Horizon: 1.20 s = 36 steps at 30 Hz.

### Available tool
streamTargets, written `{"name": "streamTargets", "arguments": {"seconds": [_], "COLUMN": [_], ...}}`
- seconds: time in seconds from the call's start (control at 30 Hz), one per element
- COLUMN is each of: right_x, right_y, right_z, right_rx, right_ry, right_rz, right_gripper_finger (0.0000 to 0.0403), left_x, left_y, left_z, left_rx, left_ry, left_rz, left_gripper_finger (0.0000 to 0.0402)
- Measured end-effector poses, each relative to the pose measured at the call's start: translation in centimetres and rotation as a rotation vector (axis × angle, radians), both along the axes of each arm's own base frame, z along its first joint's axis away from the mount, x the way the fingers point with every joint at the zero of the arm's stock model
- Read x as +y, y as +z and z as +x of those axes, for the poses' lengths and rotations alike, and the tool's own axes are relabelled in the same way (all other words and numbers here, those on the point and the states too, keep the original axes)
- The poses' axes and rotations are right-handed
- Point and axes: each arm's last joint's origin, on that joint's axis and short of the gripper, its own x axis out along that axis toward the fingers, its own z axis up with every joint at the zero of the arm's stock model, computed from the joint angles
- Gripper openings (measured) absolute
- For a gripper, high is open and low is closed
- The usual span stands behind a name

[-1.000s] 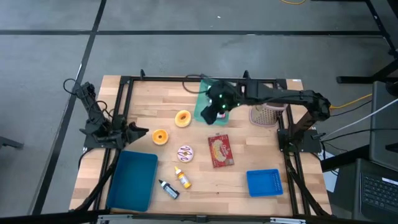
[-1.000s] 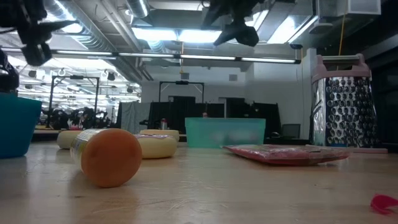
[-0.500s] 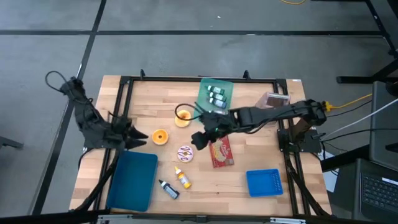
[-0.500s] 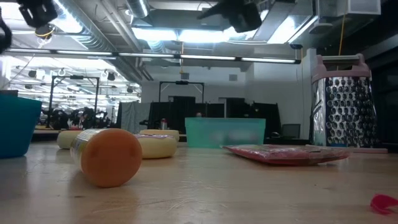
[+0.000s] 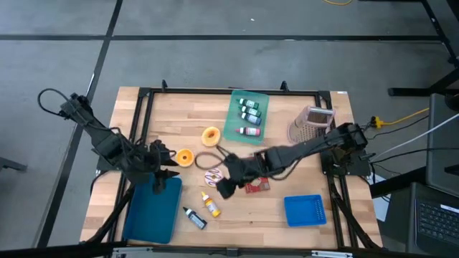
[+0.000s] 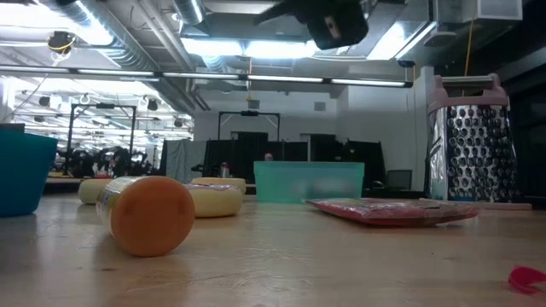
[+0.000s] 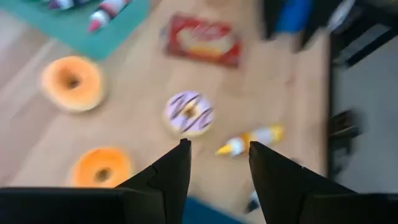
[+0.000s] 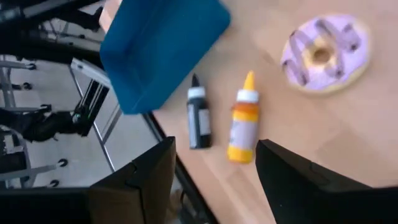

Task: Pick & Place Food Item
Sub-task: Put the yellow food coloring into the green bin

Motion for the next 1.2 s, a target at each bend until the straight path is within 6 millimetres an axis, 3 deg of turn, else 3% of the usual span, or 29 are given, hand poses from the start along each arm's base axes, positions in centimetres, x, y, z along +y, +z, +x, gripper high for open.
{"name": "streamTargets", "arguments": {"seconds": [0.2, 0.37, 0.5, 0.67, 0.8, 0.93, 1.2], "right_x": [3.1, 5.1, 5.3, 5.2, 5.4, 6.2, 5.7], "right_y": [-3.1, -4.1, -4.3, -5.6, -8.3, -9.8, -9.9], "right_z": [0.6, 3.5, 6.4, 8.5, 8.6, 8.7, 9.0], "right_rx": [0.093, 0.145, 0.216, 0.34, 0.431, 0.467, 0.464], "right_ry": [-0.002, 0.021, 0.025, 0.014, -0.034, -0.03, -0.095], "right_rz": [0.021, 0.032, 0.001, -0.008, 0.071, 0.11, 0.113], "right_gripper_finger": [0.0219, 0.0219, 0.0219, 0.0219, 0.0219, 0.0219, 0.0219], "left_x": [0.2, 1.7, 3.2, 4.7, 5.4, 5.9, 6.4], "left_y": [0.5, 1.7, 2.4, 2.9, 3.1, 3.1, 3.3], "left_z": [-0.3, -2.0, -4.1, -6.3, -7.4, -8.1, -8.7], "left_rx": [0.059, -0.011, -0.029, -0.049, -0.047, -0.049, -0.063], "left_ry": [0.074, 0.093, 0.09, 0.051, 0.013, -0.014, -0.042], "left_rz": [0.096, 0.093, 0.1, 0.108, 0.13, 0.137, 0.138], "left_gripper_finger": [0.0157, 0.0157, 0.0157, 0.0157, 0.0157, 0.0157, 0.0157]}}
